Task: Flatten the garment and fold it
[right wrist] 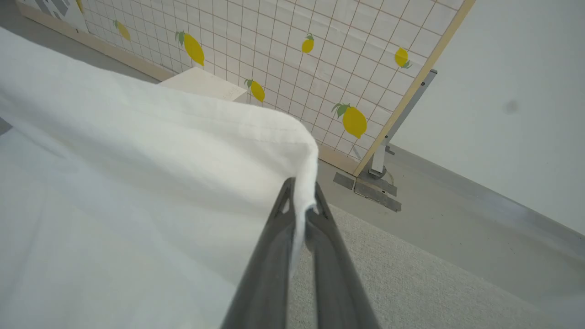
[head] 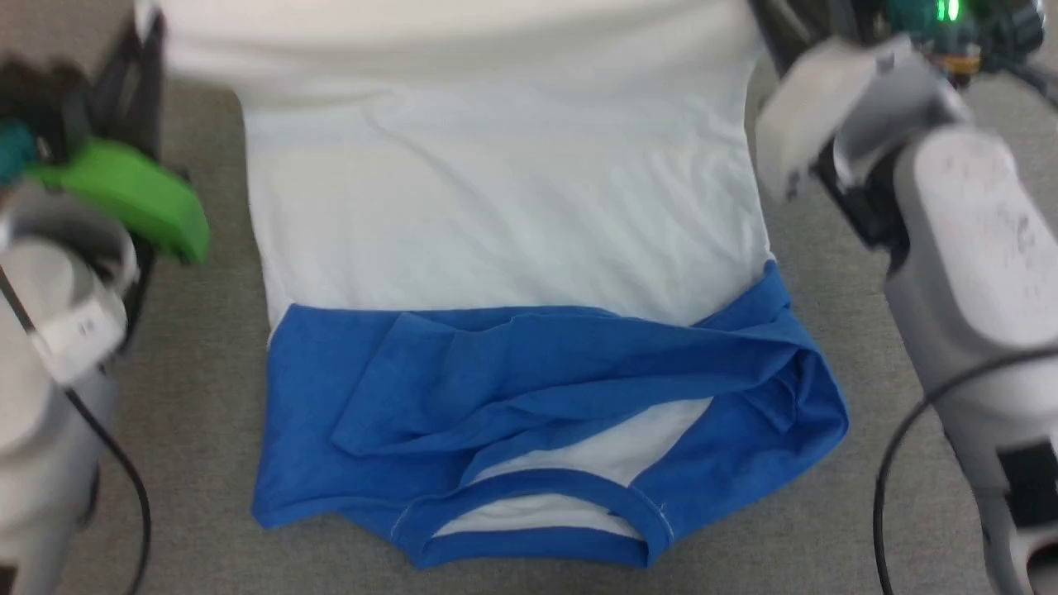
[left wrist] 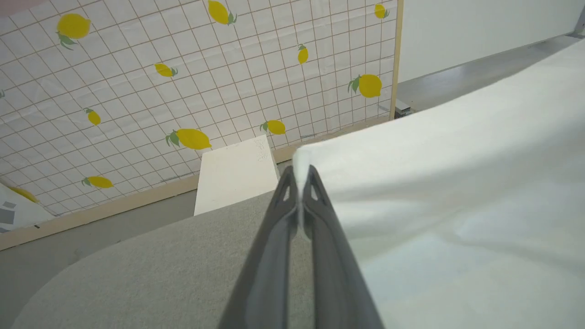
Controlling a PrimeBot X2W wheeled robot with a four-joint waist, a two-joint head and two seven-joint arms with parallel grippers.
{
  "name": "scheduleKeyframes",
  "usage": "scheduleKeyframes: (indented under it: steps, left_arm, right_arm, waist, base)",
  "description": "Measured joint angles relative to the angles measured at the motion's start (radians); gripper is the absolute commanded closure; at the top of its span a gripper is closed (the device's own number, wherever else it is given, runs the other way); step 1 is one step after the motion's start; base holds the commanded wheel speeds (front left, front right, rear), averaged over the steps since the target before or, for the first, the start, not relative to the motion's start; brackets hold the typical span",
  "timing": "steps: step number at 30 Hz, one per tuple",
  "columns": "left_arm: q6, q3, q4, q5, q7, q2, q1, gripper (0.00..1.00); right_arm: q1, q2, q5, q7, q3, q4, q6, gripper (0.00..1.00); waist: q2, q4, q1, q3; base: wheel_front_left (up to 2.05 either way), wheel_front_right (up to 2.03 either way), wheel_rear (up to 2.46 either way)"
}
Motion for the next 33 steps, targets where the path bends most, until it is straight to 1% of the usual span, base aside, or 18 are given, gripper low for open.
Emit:
scheduleKeyframes:
  steps: [3,6,9,13,17,22,27,33]
  left_arm:
    - [0.024,0.001,-0.089,-0.023,0.007,0.015,0.147,1.0]
    - [0.044,0.002,-0.18,-0.059,0.019,0.028,0.293,1.0]
    - [0.061,0.001,-0.256,-0.084,0.021,0.035,0.43,1.0]
    - [0.096,-0.011,-0.337,-0.122,0.025,0.032,0.584,1.0]
    - [0.111,-0.024,-0.365,-0.139,0.021,0.022,0.68,1.0]
    - [0.111,-0.048,-0.355,-0.151,0.007,-0.002,0.738,1.0]
    - [0.107,-0.085,-0.319,-0.166,0.0,-0.021,0.769,1.0]
    - [0.078,-0.127,-0.239,-0.172,-0.008,-0.055,0.775,1.0]
  right_arm:
    - [0.126,-0.048,0.04,0.01,0.026,-0.111,0.0,1.0]
    - [0.27,-0.092,0.073,0.045,0.014,-0.218,0.0,1.0]
    - [0.414,-0.121,0.089,0.091,-0.028,-0.323,0.0,1.0]
    - [0.606,-0.127,0.097,0.149,-0.095,-0.444,0.0,1.0]
    - [0.771,-0.114,0.089,0.189,-0.158,-0.514,0.0,1.0]
    - [0.922,-0.056,0.071,0.212,-0.228,-0.559,0.0,1.0]
    - [1.006,-0.007,0.044,0.226,-0.271,-0.562,0.0,1.0]
    - [1.055,0.031,0.017,0.247,-0.301,-0.517,0.0,1.0]
  waist:
    - [0.0,0.006,0.0,-0.057]
    - [0.0,0.013,-0.0001,-0.112]
    - [0.0,0.022,-0.0001,-0.161]
    - [0.0,0.037,-0.0001,-0.217]
    - [0.0,0.055,-0.0001,-0.256]
    - [0.0,0.079,-0.0001,-0.286]
    - [0.0,0.086,-0.0001,-0.304]
    - [0.0,0.08,0.0,-0.315]
  base:
    - [0.0,0.0,0.0]
    - [0.0,0.0,0.0]
    - [0.0,0.0,0.0]
    - [0.0,0.0,0.0]
    - [0.0,0.0,0.0]
    - [0.0,0.0,0.0]
    - [0.0,0.0,0.0]
    - [0.0,0.0,0.0]
